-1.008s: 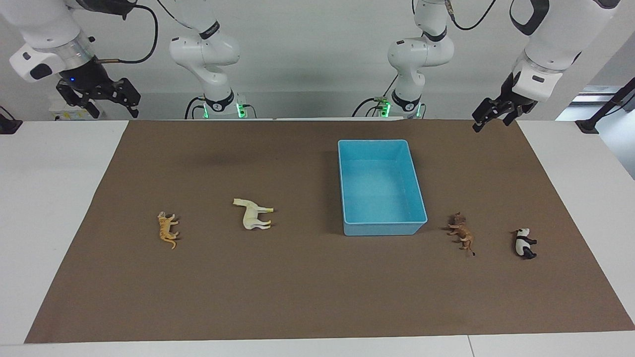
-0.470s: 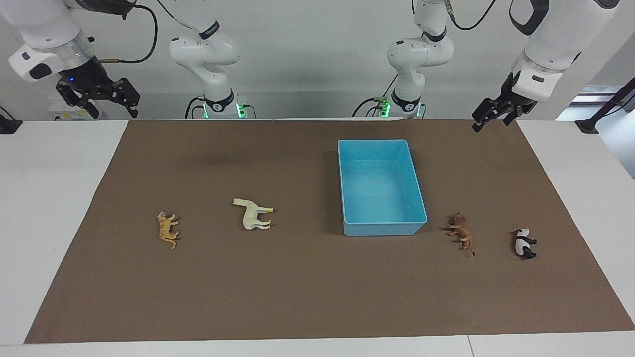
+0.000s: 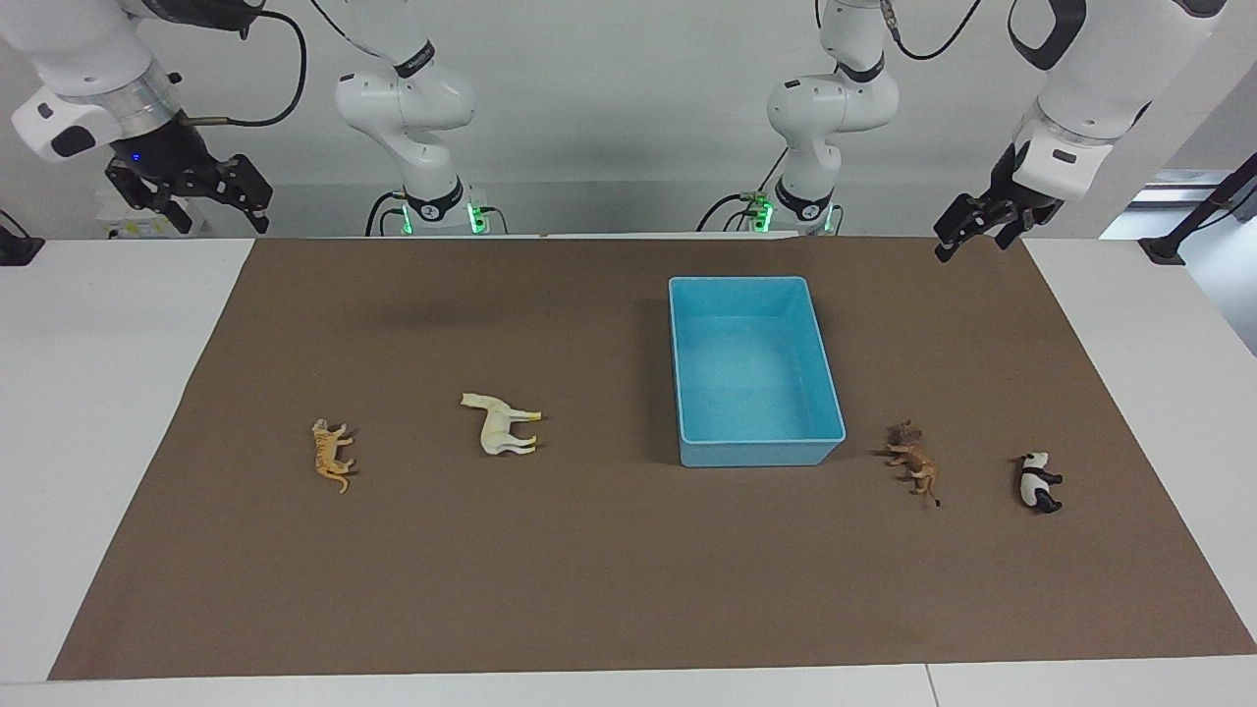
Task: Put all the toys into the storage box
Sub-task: 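Reach the left gripper to the brown horse while the right gripper reaches the tan horse, then grasp the brown horse and tan horse with both grippers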
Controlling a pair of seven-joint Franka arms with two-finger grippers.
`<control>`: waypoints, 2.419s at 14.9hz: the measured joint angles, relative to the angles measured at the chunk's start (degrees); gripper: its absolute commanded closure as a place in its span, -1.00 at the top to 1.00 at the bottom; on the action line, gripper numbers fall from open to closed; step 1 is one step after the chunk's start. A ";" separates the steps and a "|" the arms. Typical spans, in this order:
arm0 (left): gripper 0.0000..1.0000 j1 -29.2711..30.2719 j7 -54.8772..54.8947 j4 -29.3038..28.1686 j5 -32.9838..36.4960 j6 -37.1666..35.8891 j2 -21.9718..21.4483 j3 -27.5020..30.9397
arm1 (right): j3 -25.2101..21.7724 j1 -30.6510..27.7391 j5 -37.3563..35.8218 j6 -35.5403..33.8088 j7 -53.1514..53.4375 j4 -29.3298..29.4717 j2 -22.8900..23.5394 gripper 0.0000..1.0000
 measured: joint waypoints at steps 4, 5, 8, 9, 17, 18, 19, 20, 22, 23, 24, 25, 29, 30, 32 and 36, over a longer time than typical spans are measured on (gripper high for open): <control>1.00 0.17 0.38 -1.35 0.01 5.55 0.01 0.38 | 0.34 0.29 0.00 7.45 -0.84 -5.85 0.53 1.00; 1.00 0.52 1.65 -2.48 0.02 8.10 0.04 0.56 | 0.44 0.29 0.00 9.52 -1.03 -7.39 0.98 1.00; 1.00 2.47 6.63 -7.97 0.02 18.14 1.00 0.84 | 0.60 0.30 0.00 15.27 -1.38 -10.39 3.70 1.00; 1.00 2.92 7.36 -10.30 0.02 21.99 1.78 0.87 | 0.69 0.31 0.00 17.24 -1.38 -10.86 5.05 1.00; 0.93 2.92 7.66 -17.91 0.10 42.03 15.07 0.60 | 1.05 3.07 0.06 30.86 -4.89 -11.94 16.41 1.00; 0.93 2.88 5.34 -17.87 0.85 42.87 16.25 0.60 | 1.04 3.23 0.06 33.27 -6.86 -12.74 17.33 1.00; 0.93 2.68 1.16 -17.75 3.15 43.65 17.47 0.59 | 1.03 3.26 0.06 35.92 -8.67 -14.08 18.08 1.00; 0.93 2.17 -4.05 -17.39 6.58 44.47 18.62 0.58 | 1.01 3.24 0.06 38.41 -10.32 -15.59 18.63 1.00; 0.95 0.76 -14.22 -15.30 13.71 45.16 21.12 0.38 | 0.86 3.11 0.06 42.69 -13.42 -17.95 19.68 1.00; 0.95 0.26 -16.94 -13.96 15.13 45.25 22.12 0.26 | 0.82 3.04 0.06 44.53 -14.21 -18.57 20.44 1.00; 0.95 0.00 -18.44 -12.63 15.53 45.24 22.81 0.26 | 0.80 2.98 0.06 46.17 -14.61 -18.87 21.35 1.00; 0.95 0.01 -19.46 -11.38 15.55 45.09 23.35 0.33 | 0.80 2.94 0.06 47.39 -14.67 -18.99 22.27 1.00; 0.95 0.18 -23.29 -6.82 12.42 41.94 25.39 0.79 | 0.77 2.39 2.53 48.64 -14.67 -19.02 24.93 1.00; 0.95 0.13 -26.40 -6.17 12.23 41.84 25.97 0.73 | 0.77 2.39 2.92 48.65 -14.67 -19.02 25.16 1.00; 0.96 -0.26 -32.38 -5.68 12.17 41.83 26.79 0.43 | 0.77 2.40 3.17 48.98 -14.67 -19.02 25.22 1.00; 0.96 -2.17 -36.96 -5.72 12.17 41.83 27.30 0.27 | 0.77 2.39 3.20 50.93 -14.67 -19.32 25.97 1.00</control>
